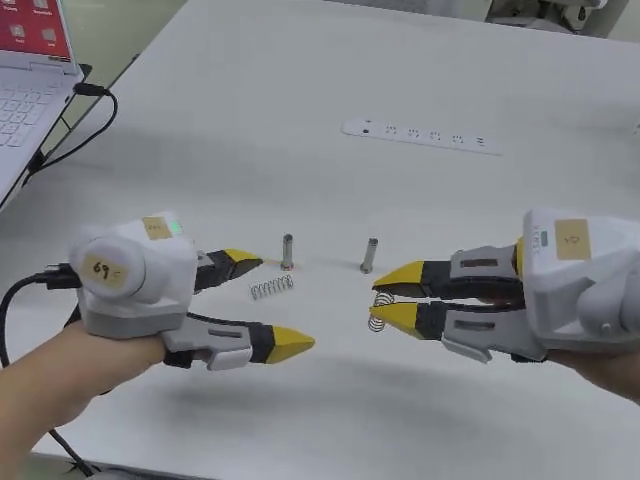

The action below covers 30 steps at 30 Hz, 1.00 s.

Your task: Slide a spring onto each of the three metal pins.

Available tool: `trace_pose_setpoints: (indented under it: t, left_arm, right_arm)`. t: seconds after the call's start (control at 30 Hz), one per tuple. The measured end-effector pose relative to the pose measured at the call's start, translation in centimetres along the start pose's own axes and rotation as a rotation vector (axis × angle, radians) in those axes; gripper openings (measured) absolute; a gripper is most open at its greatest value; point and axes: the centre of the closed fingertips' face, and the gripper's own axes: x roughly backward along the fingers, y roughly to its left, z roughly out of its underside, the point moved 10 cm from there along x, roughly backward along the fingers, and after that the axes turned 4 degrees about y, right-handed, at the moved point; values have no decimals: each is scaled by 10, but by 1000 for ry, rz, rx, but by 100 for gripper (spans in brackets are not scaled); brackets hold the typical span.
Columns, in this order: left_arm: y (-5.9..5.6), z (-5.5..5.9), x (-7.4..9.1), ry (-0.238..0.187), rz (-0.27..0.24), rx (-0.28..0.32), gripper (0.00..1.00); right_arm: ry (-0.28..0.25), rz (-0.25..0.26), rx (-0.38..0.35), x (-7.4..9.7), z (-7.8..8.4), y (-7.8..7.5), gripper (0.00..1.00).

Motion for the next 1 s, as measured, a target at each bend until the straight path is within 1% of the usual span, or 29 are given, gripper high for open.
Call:
trace_pose_setpoints:
  t: [0.1, 0.23, 0.33, 0.47, 0.67, 0.73, 0.9, 1.0]
  left_arm:
    - [-1, 3, 3, 6, -22, 7, 74]
    - [1, 6, 5, 10, -39, 23, 81]
    - [2, 7, 7, 3, -50, 37, 88]
    - [4, 12, 10, 6, -65, 52, 98]
    - [9, 17, 18, -9, -71, 62, 98]
    - [11, 18, 21, -10, -78, 70, 98]
    - [14, 20, 24, -17, -90, 83, 98]
    - [15, 20, 25, -13, -94, 85, 98]
  right_arm:
    - [5, 0, 4, 0, 1, 0, 7]
    - [10, -3, 3, -1, 1, 0, 7]
    - [14, -1, 4, -1, 2, 0, 7]
    - [14, 7, 2, 0, 2, -1, 7]
    - [19, 31, -22, 1, 7, -7, 7]
    - [18, 42, -40, 1, 9, -10, 7]
    - [21, 58, -45, 1, 9, -15, 7]
    - [22, 67, -52, -1, 10, -21, 7]
